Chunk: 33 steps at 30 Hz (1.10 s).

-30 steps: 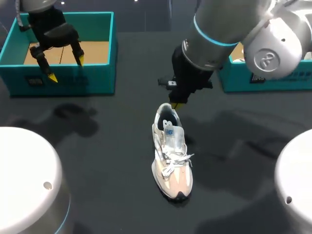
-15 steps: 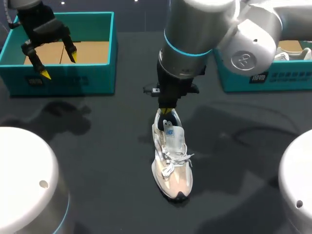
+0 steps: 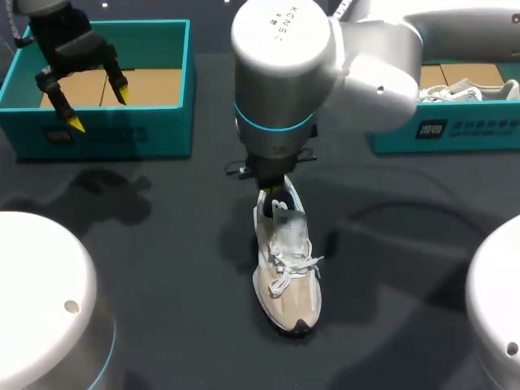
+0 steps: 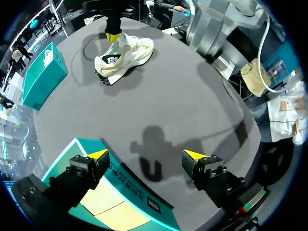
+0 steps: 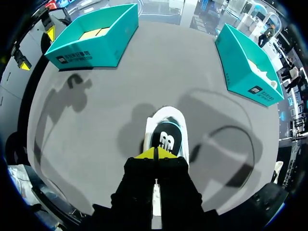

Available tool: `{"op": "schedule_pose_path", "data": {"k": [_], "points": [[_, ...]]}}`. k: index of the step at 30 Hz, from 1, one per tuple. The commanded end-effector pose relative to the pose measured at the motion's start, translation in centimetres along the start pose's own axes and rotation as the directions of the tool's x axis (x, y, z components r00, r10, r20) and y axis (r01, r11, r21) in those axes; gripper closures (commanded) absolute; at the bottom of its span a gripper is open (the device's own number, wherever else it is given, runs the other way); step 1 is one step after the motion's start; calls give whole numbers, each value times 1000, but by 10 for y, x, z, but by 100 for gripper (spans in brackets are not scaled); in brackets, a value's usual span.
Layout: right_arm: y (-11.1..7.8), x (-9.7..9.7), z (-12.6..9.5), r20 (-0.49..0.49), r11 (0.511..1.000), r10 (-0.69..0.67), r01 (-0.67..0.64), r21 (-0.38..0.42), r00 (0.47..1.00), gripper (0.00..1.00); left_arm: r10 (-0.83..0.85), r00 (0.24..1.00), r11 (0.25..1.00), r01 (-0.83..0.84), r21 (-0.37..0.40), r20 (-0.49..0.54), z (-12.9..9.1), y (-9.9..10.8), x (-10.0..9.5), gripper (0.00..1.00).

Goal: Take the shoe out of the shoebox, open the shoe tongue, remove and reinsert the insole, then place the shoe into the shoebox

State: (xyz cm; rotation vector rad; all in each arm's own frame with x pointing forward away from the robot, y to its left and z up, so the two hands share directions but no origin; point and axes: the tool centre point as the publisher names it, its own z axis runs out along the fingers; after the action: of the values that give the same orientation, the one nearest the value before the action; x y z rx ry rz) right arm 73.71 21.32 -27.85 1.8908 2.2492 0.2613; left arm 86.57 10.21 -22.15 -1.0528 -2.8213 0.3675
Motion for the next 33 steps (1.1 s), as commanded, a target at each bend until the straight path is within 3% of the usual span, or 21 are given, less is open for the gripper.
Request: {"op": "schedule_pose_path", "data": {"k": [1,9,27,33], "points": [[1,2,7,3,1000,0,0,9,1000,100,1,1000,1000,-1,-2,-2,0,0,0,0],[-1,-11,40,111,999,47,-48,5,993,100,1,1000,1000,-1,-2,-2,0,0,0,0],[-12,-35,64,302,995,95,-100,0,948,100,1,1000,1000,-1,-2,-2,0,0,0,0],[-20,-47,82,329,990,126,-139,15,936,100,1,1000,1000,-1,-2,-2,0,0,0,0]]}}
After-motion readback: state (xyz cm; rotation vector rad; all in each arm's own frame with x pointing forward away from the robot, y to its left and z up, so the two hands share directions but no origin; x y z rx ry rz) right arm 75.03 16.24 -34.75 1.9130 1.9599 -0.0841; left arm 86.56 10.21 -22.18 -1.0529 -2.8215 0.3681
